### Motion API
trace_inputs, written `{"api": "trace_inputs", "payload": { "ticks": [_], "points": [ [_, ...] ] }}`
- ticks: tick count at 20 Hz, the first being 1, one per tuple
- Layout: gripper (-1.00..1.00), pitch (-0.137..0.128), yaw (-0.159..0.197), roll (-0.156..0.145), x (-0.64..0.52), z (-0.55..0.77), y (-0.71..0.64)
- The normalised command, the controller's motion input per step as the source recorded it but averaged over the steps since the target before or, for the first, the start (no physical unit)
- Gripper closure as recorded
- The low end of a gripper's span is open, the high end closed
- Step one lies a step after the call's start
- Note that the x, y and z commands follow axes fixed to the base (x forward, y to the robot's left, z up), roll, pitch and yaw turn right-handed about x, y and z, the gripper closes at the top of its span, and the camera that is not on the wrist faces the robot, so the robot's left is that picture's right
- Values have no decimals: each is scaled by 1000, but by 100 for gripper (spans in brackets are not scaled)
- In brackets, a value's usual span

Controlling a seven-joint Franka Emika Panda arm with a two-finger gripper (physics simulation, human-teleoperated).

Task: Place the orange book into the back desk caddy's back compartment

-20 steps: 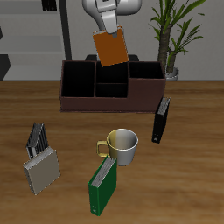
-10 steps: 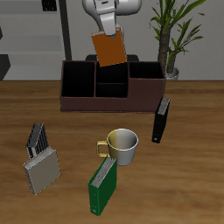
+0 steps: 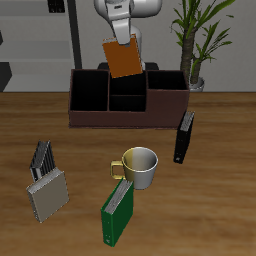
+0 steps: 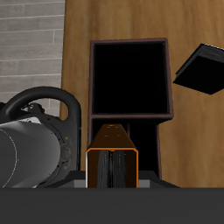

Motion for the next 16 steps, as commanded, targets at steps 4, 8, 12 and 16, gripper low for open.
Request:
{"api": "trace_inputs", "payload": {
  "ticks": [4,8,12,16],
  "points": [
    [100,17,-4,8,45,-106,42],
    [100,10,-3,0,16,-44,-24],
    [100,19,-16,8,59,-132,37],
    [100,31,0,15,41,-164,71]
  ]
}}
